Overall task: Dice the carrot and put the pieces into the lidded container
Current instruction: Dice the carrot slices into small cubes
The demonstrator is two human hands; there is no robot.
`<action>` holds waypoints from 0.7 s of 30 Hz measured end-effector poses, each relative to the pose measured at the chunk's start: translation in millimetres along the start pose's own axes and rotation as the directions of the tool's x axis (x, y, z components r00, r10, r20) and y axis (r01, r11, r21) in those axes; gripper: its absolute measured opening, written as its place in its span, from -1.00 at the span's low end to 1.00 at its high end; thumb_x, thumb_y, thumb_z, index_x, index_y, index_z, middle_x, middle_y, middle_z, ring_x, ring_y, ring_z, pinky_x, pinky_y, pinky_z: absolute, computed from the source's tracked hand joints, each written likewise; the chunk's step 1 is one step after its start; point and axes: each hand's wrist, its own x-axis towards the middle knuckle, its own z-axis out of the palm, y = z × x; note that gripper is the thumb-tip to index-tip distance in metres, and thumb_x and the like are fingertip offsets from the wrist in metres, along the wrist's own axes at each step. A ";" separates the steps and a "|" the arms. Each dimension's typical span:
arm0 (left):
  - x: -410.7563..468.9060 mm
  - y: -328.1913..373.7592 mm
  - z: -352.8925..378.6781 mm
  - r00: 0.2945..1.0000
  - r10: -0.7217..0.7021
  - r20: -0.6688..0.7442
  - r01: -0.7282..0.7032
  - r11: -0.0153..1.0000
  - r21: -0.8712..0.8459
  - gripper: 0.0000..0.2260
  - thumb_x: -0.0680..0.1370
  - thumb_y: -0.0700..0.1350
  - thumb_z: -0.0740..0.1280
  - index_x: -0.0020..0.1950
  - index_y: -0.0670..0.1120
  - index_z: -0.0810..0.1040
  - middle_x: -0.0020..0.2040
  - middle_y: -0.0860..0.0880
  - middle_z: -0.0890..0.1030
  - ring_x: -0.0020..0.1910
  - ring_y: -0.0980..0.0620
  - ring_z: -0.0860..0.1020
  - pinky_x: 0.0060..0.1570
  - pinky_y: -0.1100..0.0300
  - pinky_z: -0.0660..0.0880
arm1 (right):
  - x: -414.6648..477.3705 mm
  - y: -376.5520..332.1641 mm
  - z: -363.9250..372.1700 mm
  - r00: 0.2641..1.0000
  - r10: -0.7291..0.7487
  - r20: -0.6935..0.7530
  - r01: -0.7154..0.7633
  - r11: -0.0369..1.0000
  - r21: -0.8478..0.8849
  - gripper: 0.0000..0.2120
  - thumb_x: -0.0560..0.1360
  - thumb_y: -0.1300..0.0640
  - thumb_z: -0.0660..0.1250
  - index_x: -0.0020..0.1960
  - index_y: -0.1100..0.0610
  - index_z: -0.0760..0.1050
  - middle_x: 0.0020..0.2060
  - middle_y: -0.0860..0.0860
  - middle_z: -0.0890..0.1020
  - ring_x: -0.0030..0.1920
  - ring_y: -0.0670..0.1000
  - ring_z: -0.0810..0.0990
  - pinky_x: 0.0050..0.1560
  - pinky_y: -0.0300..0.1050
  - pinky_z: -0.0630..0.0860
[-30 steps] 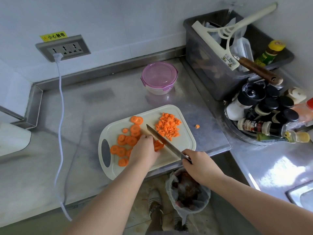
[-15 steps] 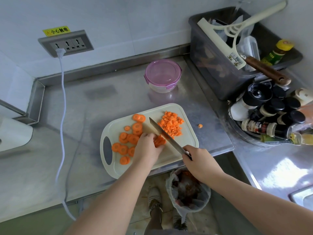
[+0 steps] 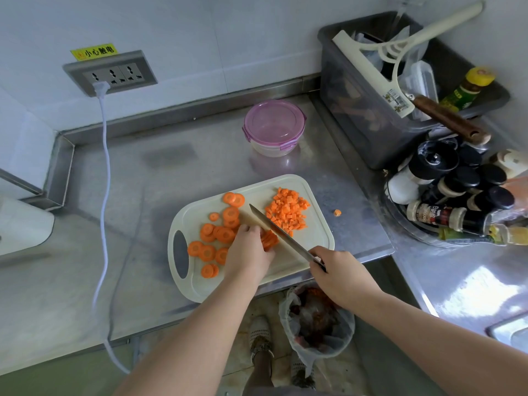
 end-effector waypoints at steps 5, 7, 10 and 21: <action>-3.2 -1.7 -0.4 1.000 0.000 -0.002 0.000 1.000 -0.011 -0.75 0.49 -0.07 0.37 0.14 -0.10 0.51 0.13 -0.02 0.45 0.01 -0.01 0.53 -0.10 0.20 0.49 | 0.6 -0.4 0.7 1.000 0.005 0.015 -0.005 0.999 -0.033 -0.70 0.61 0.09 0.10 0.30 0.02 0.43 -0.06 0.02 0.61 -0.17 0.04 0.59 -0.14 -0.03 0.60; -3.5 -0.9 -0.3 1.000 -0.003 -0.004 0.003 1.000 -0.025 -0.74 0.49 -0.09 0.37 0.16 -0.10 0.50 0.14 -0.02 0.45 0.03 -0.01 0.52 -0.08 0.20 0.48 | 1.2 0.1 0.2 1.000 0.017 0.011 -0.016 0.999 -0.030 -0.71 0.60 0.10 0.10 0.29 0.02 0.43 -0.09 0.02 0.61 -0.19 0.03 0.59 -0.15 -0.03 0.59; -2.5 1.4 0.9 1.000 -0.019 -0.007 0.018 0.999 -0.048 -0.74 0.49 -0.11 0.37 0.17 -0.10 0.51 0.14 -0.03 0.46 0.05 -0.02 0.51 -0.09 0.23 0.43 | 0.7 -0.4 -0.4 1.000 0.024 0.011 -0.023 0.999 -0.023 -0.71 0.60 0.10 0.10 0.28 0.02 0.44 -0.10 0.03 0.60 -0.19 0.04 0.58 -0.14 -0.01 0.59; 0.7 4.6 5.5 0.997 -0.071 -0.021 0.068 0.990 -0.121 -0.72 0.48 -0.09 0.40 0.16 -0.13 0.52 0.14 -0.06 0.49 0.07 -0.05 0.53 -0.04 0.19 0.45 | -2.1 -6.4 3.2 0.999 -0.010 0.047 0.015 0.994 -0.106 -0.76 0.64 0.08 0.04 0.22 0.08 0.40 -0.15 0.05 0.58 -0.19 0.08 0.58 -0.15 0.03 0.58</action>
